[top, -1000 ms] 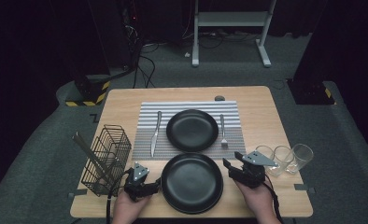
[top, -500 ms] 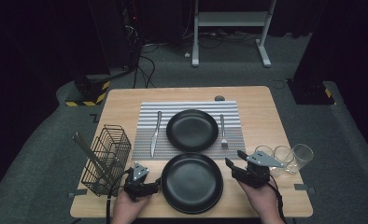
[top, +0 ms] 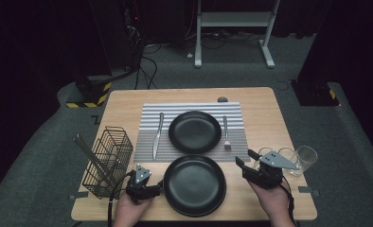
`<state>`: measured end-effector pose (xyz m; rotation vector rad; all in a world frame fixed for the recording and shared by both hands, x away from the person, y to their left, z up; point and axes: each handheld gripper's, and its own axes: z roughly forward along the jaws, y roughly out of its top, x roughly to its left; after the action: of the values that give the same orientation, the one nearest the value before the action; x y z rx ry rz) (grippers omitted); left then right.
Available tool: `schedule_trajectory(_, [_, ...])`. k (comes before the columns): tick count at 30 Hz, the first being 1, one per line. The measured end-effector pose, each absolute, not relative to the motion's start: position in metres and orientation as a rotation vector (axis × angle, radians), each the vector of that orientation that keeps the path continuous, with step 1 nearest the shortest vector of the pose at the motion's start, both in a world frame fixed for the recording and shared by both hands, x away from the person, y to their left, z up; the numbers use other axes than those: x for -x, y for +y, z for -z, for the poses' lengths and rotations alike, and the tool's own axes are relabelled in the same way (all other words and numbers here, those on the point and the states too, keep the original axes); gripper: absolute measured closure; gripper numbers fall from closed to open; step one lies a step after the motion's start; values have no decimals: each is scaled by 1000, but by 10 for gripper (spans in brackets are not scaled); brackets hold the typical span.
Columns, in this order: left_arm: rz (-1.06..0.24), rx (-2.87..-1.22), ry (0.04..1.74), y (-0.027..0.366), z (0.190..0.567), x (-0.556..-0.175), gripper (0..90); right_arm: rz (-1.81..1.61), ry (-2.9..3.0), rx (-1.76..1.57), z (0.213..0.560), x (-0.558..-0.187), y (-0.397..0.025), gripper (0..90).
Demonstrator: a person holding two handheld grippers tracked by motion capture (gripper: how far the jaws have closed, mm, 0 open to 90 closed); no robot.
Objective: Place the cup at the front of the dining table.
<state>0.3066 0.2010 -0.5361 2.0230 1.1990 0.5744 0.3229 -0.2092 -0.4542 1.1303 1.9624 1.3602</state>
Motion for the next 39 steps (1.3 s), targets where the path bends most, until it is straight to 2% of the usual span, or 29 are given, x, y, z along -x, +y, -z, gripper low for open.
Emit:
schedule_trajectory(16, [-576, -2024, 1196, 201, 536, -307, 273, -1360, 1866, -1167, 445, -320, -240, 442])
schedule_trajectory(39, [-575, -2026, 1194, 201, 536, -309, 276, -1278, 1854, -1204, 467, -325, -254, 603])
